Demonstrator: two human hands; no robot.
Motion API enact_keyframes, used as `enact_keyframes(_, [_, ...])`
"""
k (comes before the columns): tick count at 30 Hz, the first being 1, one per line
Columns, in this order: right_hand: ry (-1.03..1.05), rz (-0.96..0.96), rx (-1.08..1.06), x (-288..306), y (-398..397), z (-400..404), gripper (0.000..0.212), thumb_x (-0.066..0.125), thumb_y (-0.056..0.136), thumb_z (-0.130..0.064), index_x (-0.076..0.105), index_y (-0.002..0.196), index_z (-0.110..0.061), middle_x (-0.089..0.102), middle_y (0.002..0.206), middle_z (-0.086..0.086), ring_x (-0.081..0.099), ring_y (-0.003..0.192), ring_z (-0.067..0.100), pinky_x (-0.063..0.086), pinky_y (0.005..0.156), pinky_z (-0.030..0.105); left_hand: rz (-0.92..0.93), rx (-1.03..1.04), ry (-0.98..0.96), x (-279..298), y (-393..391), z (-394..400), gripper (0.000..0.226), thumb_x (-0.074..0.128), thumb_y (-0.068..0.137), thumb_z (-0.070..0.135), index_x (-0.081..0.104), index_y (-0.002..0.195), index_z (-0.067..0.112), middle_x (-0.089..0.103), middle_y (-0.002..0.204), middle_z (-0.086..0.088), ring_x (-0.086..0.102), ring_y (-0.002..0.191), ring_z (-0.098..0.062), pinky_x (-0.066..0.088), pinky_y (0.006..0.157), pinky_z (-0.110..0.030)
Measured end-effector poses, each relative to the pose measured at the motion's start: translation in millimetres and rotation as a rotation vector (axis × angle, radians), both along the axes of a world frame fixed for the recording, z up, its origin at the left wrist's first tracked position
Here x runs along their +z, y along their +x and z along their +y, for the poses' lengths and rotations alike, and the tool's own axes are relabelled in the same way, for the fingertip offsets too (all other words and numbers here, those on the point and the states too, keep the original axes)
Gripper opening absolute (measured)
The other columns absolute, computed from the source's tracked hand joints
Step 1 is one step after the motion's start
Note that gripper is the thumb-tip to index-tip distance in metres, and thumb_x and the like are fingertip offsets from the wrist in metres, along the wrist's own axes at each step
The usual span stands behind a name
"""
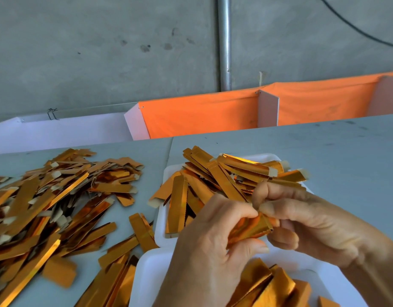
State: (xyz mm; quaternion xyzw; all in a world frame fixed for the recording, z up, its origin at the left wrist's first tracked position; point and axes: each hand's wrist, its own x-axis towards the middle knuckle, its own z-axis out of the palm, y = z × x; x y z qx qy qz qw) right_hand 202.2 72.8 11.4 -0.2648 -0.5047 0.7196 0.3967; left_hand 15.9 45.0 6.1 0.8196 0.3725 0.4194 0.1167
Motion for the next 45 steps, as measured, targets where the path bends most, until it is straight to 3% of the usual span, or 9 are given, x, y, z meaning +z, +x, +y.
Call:
enact_keyframes(7, [0.054,-0.125,-0.05,6,0,-2,0.014,0.068,0.068,-0.005,0.066,0.081,-0.007,0.044,0.059,0.007,0.046,0.044,0.016,0.042,0.046,0.021,-0.007,0.042,-0.031,-4,2,0,0.039,0.074,0.071,0.039,0.047,0.099,0.042,0.047,0.1,0.022,0.052,0.093,0.002,0.045,0.075,-0.014])
enact_keyframes(13, [0.19,-0.329,-0.075,14,0,-5,0.018,0.059,0.068,-0.001,0.067,0.072,-0.017,0.053,0.057,0.007,0.049,0.045,0.015,0.04,0.046,0.02,0.124,0.065,0.019,-2,3,0,0.033,0.062,0.069,0.046,0.043,0.097,0.042,0.044,0.1,0.024,0.055,0.08,-0.005,0.044,0.061,-0.017])
enact_keyframes(16, [0.262,-0.429,-0.083,14,0,-5,0.016,0.059,0.068,-0.006,0.066,0.072,-0.021,0.054,0.059,0.009,0.05,0.049,0.016,0.041,0.049,0.019,0.209,0.088,0.051,-2,1,1,0.032,0.062,0.07,0.044,0.044,0.095,0.04,0.041,0.099,0.023,0.054,0.072,-0.008,0.033,0.054,-0.014])
enact_keyframes(20, [0.223,-0.304,-0.043,9,4,-3,0.009,0.068,0.075,-0.009,0.067,0.083,-0.013,0.056,0.064,0.01,0.053,0.051,0.017,0.044,0.051,0.02,0.139,0.05,-0.041,-1,0,2,0.036,0.062,0.07,0.045,0.044,0.1,0.04,0.042,0.102,0.023,0.053,0.081,-0.005,0.044,0.063,-0.021])
enact_keyframes(24, [0.092,-0.109,0.064,2,10,0,0.025,0.082,0.071,-0.019,0.067,0.09,-0.011,0.056,0.069,0.005,0.051,0.05,0.014,0.044,0.051,0.021,-0.018,0.008,-0.119,2,0,1,0.037,0.069,0.065,0.041,0.052,0.098,0.04,0.052,0.097,0.02,0.055,0.088,0.003,0.044,0.069,-0.012])
enact_keyframes(30, [0.03,0.097,0.18,-2,8,1,0.019,0.079,0.075,-0.018,0.066,0.09,-0.014,0.06,0.064,-0.005,0.054,0.048,0.007,0.044,0.05,0.018,-0.177,-0.119,-0.238,4,-1,-2,0.033,0.072,0.064,0.05,0.059,0.094,0.045,0.067,0.093,0.009,0.065,0.093,-0.011,0.052,0.074,-0.027])
enact_keyframes(36, [0.105,0.029,0.097,-3,6,3,0.02,0.08,0.074,-0.023,0.067,0.087,-0.012,0.059,0.061,-0.002,0.052,0.048,0.009,0.045,0.052,0.019,-0.267,-0.129,-0.359,3,0,0,0.035,0.077,0.062,0.038,0.062,0.094,0.039,0.071,0.091,0.011,0.066,0.09,-0.004,0.049,0.07,-0.011])
enact_keyframes(40, [0.058,0.046,0.087,-5,7,3,0.031,0.084,0.069,-0.026,0.068,0.091,-0.011,0.056,0.065,0.002,0.054,0.05,0.013,0.048,0.053,0.022,-0.295,-0.141,-0.404,4,1,0,0.036,0.077,0.061,0.037,0.061,0.094,0.038,0.071,0.089,0.015,0.066,0.089,-0.001,0.046,0.071,-0.008])
enact_keyframes(45, [0.112,-0.003,0.096,-6,6,3,0.025,0.084,0.069,-0.025,0.068,0.085,-0.015,0.061,0.064,-0.001,0.054,0.049,0.009,0.046,0.052,0.019,-0.308,-0.136,-0.441,3,0,0,0.037,0.078,0.059,0.035,0.059,0.091,0.038,0.071,0.086,0.015,0.066,0.082,0.002,0.045,0.067,-0.005])
